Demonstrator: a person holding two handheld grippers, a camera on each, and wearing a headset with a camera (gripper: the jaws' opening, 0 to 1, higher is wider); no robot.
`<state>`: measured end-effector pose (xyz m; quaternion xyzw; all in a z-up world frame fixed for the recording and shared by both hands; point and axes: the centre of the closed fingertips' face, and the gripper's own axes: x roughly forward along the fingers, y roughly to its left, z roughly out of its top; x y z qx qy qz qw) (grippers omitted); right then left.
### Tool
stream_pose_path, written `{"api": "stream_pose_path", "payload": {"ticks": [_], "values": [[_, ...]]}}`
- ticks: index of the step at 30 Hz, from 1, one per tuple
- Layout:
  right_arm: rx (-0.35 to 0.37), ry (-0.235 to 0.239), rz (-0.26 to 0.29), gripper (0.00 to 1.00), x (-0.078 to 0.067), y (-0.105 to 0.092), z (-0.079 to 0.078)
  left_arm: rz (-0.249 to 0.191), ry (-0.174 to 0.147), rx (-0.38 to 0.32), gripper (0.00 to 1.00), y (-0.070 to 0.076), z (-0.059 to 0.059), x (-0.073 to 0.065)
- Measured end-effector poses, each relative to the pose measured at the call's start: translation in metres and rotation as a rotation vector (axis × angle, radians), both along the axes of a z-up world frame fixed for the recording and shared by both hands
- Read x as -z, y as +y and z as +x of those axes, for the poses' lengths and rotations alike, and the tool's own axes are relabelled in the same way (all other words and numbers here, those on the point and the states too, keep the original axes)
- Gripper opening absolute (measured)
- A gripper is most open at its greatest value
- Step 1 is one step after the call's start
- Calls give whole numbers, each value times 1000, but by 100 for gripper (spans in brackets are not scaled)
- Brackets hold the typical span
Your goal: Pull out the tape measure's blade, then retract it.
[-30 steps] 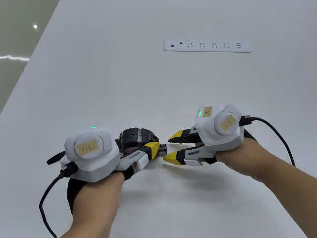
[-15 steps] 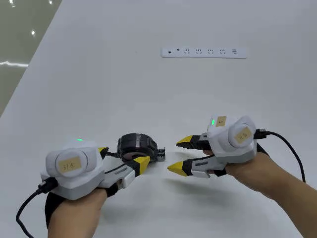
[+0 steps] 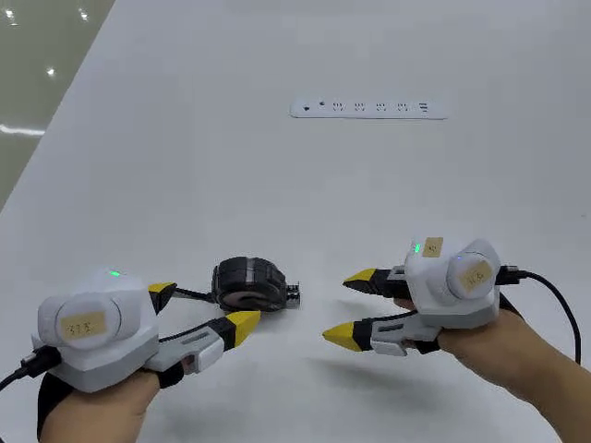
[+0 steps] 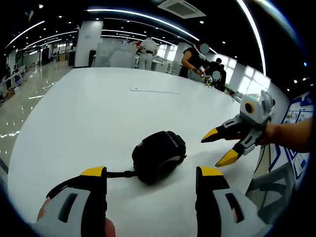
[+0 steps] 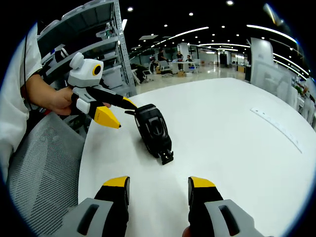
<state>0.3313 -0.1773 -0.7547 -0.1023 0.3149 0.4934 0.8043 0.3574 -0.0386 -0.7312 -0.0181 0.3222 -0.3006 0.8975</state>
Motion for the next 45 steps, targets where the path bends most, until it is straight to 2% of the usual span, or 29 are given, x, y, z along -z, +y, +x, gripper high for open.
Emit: {"api": "stream_pose_path", "payload": {"ticks": [8,10,12,14,21,26,28,31,38,45], "values": [[48,-11,-3,55,-6,-11,-8,13,-12,81,72,7,-14,-3],[62,-15,-2,57,-8,-15,-10,-7,-24,95,77,7,-16,-7],[87,-4,22,61,-11,-17,-12,11,-22,109,78,10,-19,-6],[100,-11,14,64,-12,-22,-15,-10,-22,121,80,10,-21,-8],[127,-33,16,68,-22,-33,-23,-1,-31,162,82,11,-28,-15],[150,-39,19,71,-26,-41,-30,8,-50,190,83,13,-33,-21],[159,-44,20,72,-30,-44,-32,-4,-45,213,84,11,-37,-22],[174,-48,26,75,-33,-47,-35,11,-59,229,85,14,-41,-23],[204,-52,18,80,-39,-58,-44,10,-62,249,89,20,-46,-27],[229,-51,12,88,-39,-68,-52,19,-54,272,92,26,-54,-24]]}}
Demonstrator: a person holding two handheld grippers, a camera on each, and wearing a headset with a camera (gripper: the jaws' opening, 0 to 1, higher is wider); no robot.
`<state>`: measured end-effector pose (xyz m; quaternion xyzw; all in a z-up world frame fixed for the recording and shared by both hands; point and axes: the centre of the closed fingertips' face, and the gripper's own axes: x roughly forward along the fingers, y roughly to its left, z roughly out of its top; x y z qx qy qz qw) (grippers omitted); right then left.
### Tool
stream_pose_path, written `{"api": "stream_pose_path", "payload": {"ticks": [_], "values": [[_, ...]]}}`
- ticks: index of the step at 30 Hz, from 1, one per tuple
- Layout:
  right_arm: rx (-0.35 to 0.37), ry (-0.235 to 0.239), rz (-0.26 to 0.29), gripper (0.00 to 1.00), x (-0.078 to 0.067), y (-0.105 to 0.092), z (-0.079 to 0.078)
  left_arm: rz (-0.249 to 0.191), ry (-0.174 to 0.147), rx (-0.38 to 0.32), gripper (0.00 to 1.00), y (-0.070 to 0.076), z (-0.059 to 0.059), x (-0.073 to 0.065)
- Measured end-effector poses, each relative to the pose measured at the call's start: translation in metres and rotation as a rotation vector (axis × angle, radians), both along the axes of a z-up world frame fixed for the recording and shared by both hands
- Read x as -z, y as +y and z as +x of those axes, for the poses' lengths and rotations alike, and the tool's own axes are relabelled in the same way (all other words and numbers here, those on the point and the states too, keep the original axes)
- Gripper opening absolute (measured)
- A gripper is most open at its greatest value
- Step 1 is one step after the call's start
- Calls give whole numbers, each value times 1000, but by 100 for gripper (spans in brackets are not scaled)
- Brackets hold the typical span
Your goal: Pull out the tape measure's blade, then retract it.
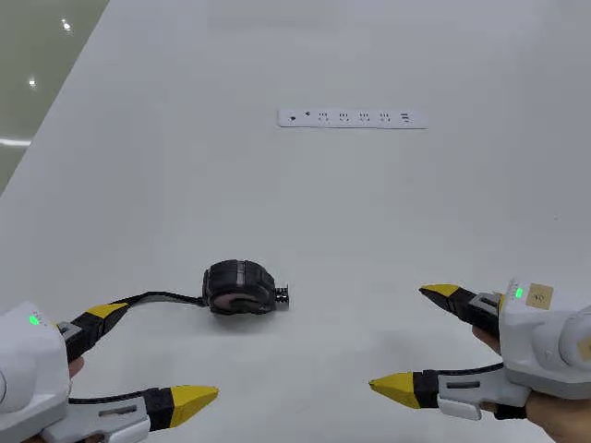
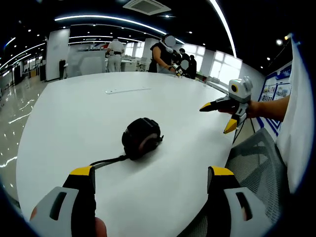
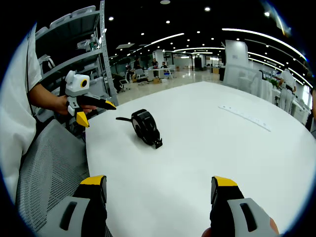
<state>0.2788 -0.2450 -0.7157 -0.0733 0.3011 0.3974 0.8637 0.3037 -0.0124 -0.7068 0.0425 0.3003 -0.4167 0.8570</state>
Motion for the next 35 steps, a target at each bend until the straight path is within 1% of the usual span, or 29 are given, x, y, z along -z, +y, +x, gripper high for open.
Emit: {"api": "stream_pose_path", "payload": {"ticks": [3,6,7,8,10,12,15,17,18,19,21,23,25,26,29,33,35], "values": [[6,2,-5,91,0,-4,-4,4,6,6,92,3,-3,2],[8,12,-16,91,3,-9,-9,9,5,7,92,6,-5,3],[10,17,-18,91,4,-11,-11,5,14,11,93,7,-6,3],[10,20,-21,91,4,-12,-13,5,15,9,93,8,-6,3],[14,22,-28,91,5,-16,-15,13,6,8,93,10,-7,3],[22,26,-29,91,5,-21,-17,10,8,15,92,10,-9,3],[31,33,-32,90,6,-26,-21,13,6,14,95,13,-10,4],[37,36,-37,90,6,-30,-23,22,-4,18,95,15,-9,3],[39,36,-36,90,6,-31,-23,20,1,23,94,15,-10,3],[42,36,-37,90,6,-32,-24,21,-5,20,94,16,-9,2],[45,39,-41,90,6,-34,-26,22,2,18,93,18,-10,3],[49,39,-44,90,6,-36,-26,10,9,14,93,19,-10,3],[53,43,-45,90,7,-39,-27,16,14,7,95,20,-10,4],[53,42,-48,90,7,-40,-28,13,7,6,95,20,-11,3],[57,43,-50,90,7,-42,-28,23,9,18,94,20,-14,4],[57,46,-52,90,7,-43,-29,17,17,15,93,20,-15,5],[55,46,-52,90,7,-42,-29,14,16,15,93,20,-15,4]]}}
